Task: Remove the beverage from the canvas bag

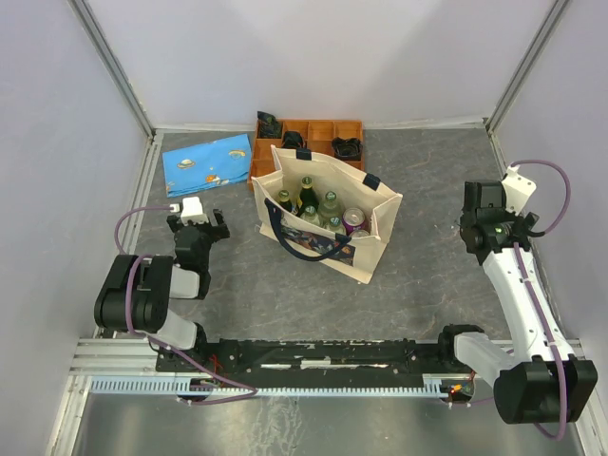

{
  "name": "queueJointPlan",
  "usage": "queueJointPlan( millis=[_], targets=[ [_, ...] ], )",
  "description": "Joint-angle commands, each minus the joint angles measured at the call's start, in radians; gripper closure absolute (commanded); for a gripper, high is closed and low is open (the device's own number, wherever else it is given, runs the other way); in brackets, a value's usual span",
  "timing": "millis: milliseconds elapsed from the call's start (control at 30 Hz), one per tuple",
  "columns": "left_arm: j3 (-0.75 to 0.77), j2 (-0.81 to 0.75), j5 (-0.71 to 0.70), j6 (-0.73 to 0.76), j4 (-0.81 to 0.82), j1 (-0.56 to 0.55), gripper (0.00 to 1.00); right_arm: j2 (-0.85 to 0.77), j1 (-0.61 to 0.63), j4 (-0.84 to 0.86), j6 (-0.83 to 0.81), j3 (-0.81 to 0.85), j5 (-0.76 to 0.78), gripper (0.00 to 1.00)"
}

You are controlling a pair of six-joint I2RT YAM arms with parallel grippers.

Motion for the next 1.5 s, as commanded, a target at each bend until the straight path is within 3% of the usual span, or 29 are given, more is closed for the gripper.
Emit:
queueJointPlan(
  millis=[0,400,600,867,1133,1233,1467],
  targets=[
    [0.002,0.006,-0.019,0.007,0.066,0.003,0.01,-0.011,0.003,0.005,0.017,0.044,0.04,0.01],
    [0.002,0.006,-0.018,0.007,0.066,0.003,0.01,-0.016,0.002,0.006,0.036,0.051,0.037,0.01],
    [-0.002,-0.005,-0.009,0.01,0.069,0.002,0.01,-0.055,0.003,0.02,0.028,0.103,-0.034,0.01],
    [0.166,-0.139,0.0,0.016,-0.313,-0.001,0.01,-0.234,0.003,0.147,-0.074,0.029,-0.051,0.01],
    [0.22,-0.366,0.059,-0.018,-0.404,-0.003,0.01,-0.276,0.003,0.135,-0.155,0.077,-0.171,0.01],
    [0.262,-0.431,0.063,-0.099,-0.46,-0.003,0.01,-0.267,0.002,0.126,-0.17,0.123,-0.212,0.01],
    [0.524,-0.436,0.274,-0.201,-0.795,-0.047,0.01,-0.213,0.003,0.088,-0.179,0.268,-0.312,0.01]
  ],
)
